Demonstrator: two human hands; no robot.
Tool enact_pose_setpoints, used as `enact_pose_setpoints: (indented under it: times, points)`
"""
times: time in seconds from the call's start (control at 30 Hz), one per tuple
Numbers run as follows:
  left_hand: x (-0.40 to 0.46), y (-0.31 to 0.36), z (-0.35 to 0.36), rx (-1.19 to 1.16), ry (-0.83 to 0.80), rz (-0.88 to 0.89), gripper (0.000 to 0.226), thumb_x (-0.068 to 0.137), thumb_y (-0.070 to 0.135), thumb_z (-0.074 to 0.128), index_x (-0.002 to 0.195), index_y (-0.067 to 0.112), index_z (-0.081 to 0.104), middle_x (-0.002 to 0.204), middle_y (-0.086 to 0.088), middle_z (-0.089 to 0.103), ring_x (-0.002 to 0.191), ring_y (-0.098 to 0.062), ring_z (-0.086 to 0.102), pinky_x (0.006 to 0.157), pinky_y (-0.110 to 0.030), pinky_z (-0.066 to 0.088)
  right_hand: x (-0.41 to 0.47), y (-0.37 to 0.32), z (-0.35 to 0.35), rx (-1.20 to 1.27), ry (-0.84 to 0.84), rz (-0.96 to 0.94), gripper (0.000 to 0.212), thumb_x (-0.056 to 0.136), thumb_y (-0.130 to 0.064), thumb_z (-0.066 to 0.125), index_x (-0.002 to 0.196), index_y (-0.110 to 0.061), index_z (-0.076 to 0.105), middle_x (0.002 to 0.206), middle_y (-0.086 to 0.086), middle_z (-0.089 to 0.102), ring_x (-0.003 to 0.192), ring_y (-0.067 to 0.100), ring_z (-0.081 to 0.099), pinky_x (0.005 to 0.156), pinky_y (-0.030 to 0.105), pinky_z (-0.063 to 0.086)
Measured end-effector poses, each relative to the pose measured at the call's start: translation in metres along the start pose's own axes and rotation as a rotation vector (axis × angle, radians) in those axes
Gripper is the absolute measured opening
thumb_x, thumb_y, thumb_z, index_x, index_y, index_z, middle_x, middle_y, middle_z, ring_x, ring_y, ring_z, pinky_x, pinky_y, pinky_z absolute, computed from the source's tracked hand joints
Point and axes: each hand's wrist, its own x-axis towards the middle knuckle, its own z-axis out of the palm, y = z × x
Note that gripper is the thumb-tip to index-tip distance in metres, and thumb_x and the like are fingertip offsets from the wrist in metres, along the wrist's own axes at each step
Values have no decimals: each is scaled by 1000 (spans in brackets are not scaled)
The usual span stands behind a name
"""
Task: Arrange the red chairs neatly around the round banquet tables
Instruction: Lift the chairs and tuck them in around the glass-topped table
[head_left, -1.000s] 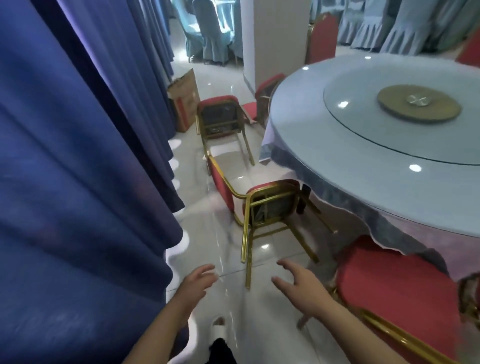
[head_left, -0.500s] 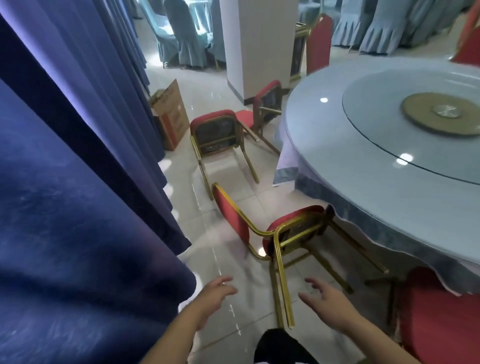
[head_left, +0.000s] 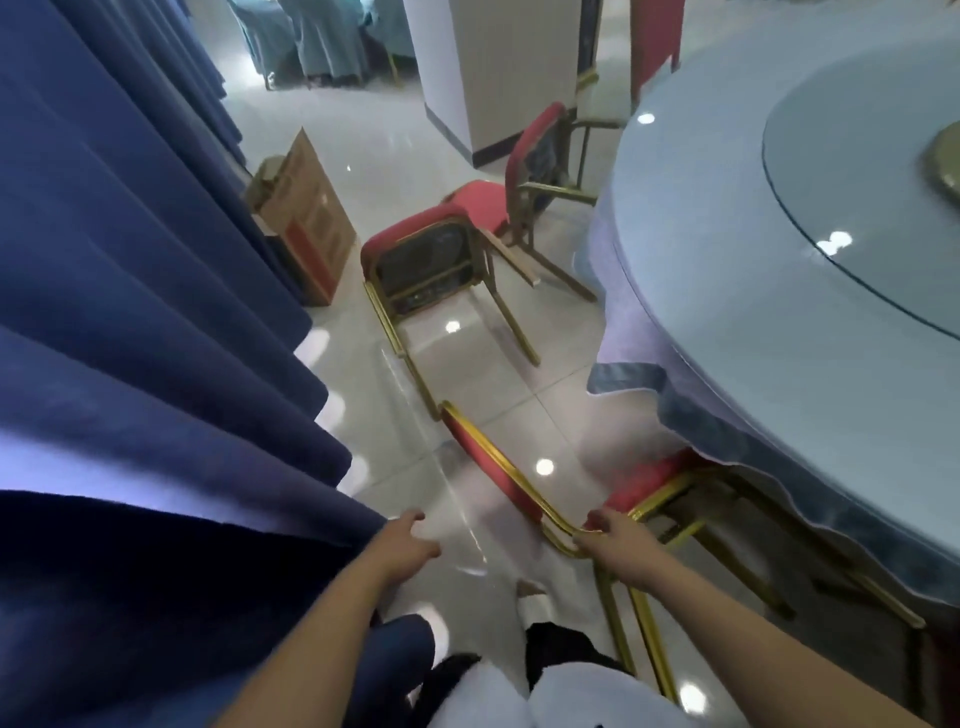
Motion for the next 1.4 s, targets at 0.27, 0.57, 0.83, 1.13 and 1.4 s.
enact_pose_setpoints:
  times: [0.27, 0.57, 0.83, 1.13, 1.4]
  points:
    - [107, 51, -93, 258, -83, 56, 73, 83, 30, 62, 150, 27, 34, 147, -9, 44, 122, -29, 53, 99, -33, 43, 93, -100, -8, 55, -9, 72, 66, 89, -46, 63, 145, -17, 43, 144, 9, 50, 127, 25, 51, 102, 35, 44]
    - [284, 93, -153, 296, -230, 52, 62, 91, 24, 60, 148, 19, 37, 137, -10, 50, 93, -18, 57, 78, -26, 45, 213, -144, 19, 54, -34, 324, 65, 91, -40, 63, 144, -11, 41, 146, 10, 48, 129, 25, 50, 101, 29, 41]
    - [431, 90, -141, -69, -177, -174, 56, 95, 30, 59, 146, 15, 42, 136, -8, 50, 116, -26, 50, 101, -40, 46, 359, -150, 73, -46, -105, 419, 66, 81, -46, 59, 140, -23, 41, 137, 6, 52, 120, 27, 54, 92, 32, 46]
    - [577, 61, -58, -693, -391, -532, 53, 84, 40, 73, 125, 12, 54, 129, -17, 53, 116, -40, 53, 71, -51, 59, 502, -125, 149, -132, -143, 334, 67, 78, -43, 61, 140, -30, 38, 133, 1, 54, 117, 26, 54, 97, 39, 45]
    - [604, 55, -49, -783, -360, -552, 34, 87, -2, 56, 121, -2, 55, 113, -26, 63, 96, -41, 62, 64, -52, 55, 530, -137, 178, -78, -119, 406, 46, 85, -12, 56, 128, -25, 49, 123, 7, 58, 110, 30, 59, 95, 42, 50]
